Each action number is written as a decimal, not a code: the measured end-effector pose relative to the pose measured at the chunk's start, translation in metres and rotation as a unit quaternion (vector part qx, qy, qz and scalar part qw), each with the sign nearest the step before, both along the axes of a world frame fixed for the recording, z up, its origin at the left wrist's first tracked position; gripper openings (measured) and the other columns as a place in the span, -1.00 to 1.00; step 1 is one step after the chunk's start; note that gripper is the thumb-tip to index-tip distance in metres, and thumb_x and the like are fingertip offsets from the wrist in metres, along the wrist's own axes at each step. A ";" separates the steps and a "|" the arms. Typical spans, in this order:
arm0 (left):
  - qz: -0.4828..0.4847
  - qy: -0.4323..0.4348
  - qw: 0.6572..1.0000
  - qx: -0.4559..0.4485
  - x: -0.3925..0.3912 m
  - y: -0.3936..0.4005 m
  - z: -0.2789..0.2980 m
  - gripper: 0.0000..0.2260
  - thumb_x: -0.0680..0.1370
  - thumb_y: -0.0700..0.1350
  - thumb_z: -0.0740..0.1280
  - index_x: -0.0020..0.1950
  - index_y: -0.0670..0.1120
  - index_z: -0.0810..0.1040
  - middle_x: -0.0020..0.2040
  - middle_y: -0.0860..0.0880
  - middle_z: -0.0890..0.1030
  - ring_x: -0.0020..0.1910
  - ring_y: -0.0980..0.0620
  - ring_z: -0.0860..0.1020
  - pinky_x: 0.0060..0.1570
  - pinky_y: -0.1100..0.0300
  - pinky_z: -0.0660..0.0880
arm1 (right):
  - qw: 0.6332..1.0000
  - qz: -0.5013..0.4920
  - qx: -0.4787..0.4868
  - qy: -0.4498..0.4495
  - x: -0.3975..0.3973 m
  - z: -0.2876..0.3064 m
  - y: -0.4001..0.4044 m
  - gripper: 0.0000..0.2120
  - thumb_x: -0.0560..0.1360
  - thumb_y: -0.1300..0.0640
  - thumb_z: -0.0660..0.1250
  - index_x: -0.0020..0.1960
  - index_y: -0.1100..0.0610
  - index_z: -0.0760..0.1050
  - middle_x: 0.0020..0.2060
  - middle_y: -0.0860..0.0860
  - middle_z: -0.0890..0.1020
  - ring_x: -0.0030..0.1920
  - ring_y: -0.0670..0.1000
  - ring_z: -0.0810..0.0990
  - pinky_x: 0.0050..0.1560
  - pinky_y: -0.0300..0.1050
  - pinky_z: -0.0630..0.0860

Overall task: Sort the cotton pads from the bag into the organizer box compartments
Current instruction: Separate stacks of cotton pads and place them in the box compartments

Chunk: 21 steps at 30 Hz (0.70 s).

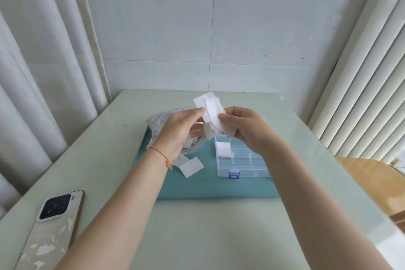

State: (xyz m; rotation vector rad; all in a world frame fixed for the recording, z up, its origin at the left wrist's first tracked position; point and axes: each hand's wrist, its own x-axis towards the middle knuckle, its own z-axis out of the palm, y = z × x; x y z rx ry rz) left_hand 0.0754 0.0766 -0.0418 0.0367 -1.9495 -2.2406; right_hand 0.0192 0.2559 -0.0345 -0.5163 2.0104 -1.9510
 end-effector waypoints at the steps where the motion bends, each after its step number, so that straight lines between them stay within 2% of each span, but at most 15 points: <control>1: -0.021 0.005 0.999 0.029 0.000 0.005 -0.001 -0.84 0.61 -0.10 0.31 0.01 -0.19 0.58 -0.15 -0.07 0.63 -0.18 -0.01 0.63 -0.13 0.15 0.59 | 1.000 0.007 -0.014 -0.005 0.000 -0.001 0.001 -0.88 0.57 0.20 0.34 0.01 0.27 0.53 -0.23 0.09 0.58 -0.32 -0.03 0.52 -0.29 -0.22 0.46; 4: -0.029 0.006 0.997 0.077 -0.004 0.013 -0.006 -0.83 0.58 -0.07 0.33 0.06 -0.16 0.56 -0.13 -0.07 0.64 -0.16 0.01 0.64 -0.09 0.15 0.59 | 0.996 0.021 -0.077 -0.029 -0.002 -0.005 0.006 -0.89 0.59 0.21 0.30 -0.01 0.26 0.51 -0.21 0.12 0.57 -0.32 0.00 0.52 -0.28 -0.17 0.46; 7: -0.036 -0.022 0.993 0.111 -0.005 0.019 -0.010 -0.88 0.58 -0.09 0.33 -0.01 -0.13 0.57 -0.15 -0.06 0.65 -0.18 0.02 0.64 -0.18 0.18 0.60 | 0.995 0.013 -0.093 -0.036 -0.004 -0.012 0.009 -0.90 0.59 0.20 0.30 -0.03 0.25 0.51 -0.23 0.12 0.58 -0.35 0.02 0.50 -0.30 -0.16 0.45; 12: 0.012 -0.044 0.997 0.059 -0.010 0.016 -0.020 -0.93 0.57 -0.16 0.35 -0.08 -0.08 0.63 -0.19 -0.04 0.67 -0.21 0.01 0.63 -0.19 0.15 0.59 | 0.999 -0.025 -0.020 -0.025 -0.005 -0.026 0.002 -0.87 0.58 0.16 0.34 -0.04 0.23 0.50 -0.42 0.06 0.49 -0.48 0.01 0.39 -0.45 -0.19 0.31; 15: 0.073 -0.057 0.996 0.015 -0.012 0.009 -0.025 -0.89 0.56 -0.21 0.37 -0.16 -0.08 0.62 -0.28 -0.05 0.65 -0.31 0.01 0.62 -0.34 0.20 0.55 | 0.999 -0.016 0.025 -0.024 -0.006 -0.026 0.003 -0.84 0.52 0.18 0.43 0.03 0.25 0.54 -0.36 0.09 0.53 -0.45 0.02 0.41 -0.45 -0.19 0.35; 18: 0.087 -0.068 0.994 0.004 -0.013 0.004 -0.025 -0.93 0.55 -0.24 0.36 -0.11 -0.14 0.62 -0.23 -0.12 0.64 -0.27 -0.08 0.63 -0.25 0.07 0.63 | 0.998 -0.001 0.058 -0.032 -0.006 -0.026 0.006 -0.78 0.49 0.26 0.44 0.12 0.26 0.54 -0.30 0.09 0.61 -0.41 0.01 0.51 -0.35 -0.20 0.47; 19: 0.087 -0.072 0.994 0.006 -0.011 0.001 -0.025 -0.93 0.55 -0.24 0.36 -0.10 -0.15 0.62 -0.22 -0.13 0.64 -0.26 -0.09 0.63 -0.20 0.03 0.63 | 0.997 0.001 0.066 -0.028 -0.004 -0.026 0.003 -0.79 0.48 0.27 0.45 0.10 0.27 0.55 -0.28 0.11 0.63 -0.39 0.01 0.53 -0.33 -0.20 0.49; 21: 0.073 -0.081 0.994 0.006 -0.008 0.002 -0.022 -0.91 0.55 -0.20 0.35 -0.11 -0.12 0.63 -0.23 -0.11 0.64 -0.25 -0.07 0.62 -0.27 0.09 0.62 | 0.997 -0.004 0.073 -0.019 -0.001 -0.026 0.001 -0.85 0.46 0.27 0.47 0.00 0.28 0.56 -0.27 0.14 0.63 -0.38 0.01 0.55 -0.32 -0.20 0.50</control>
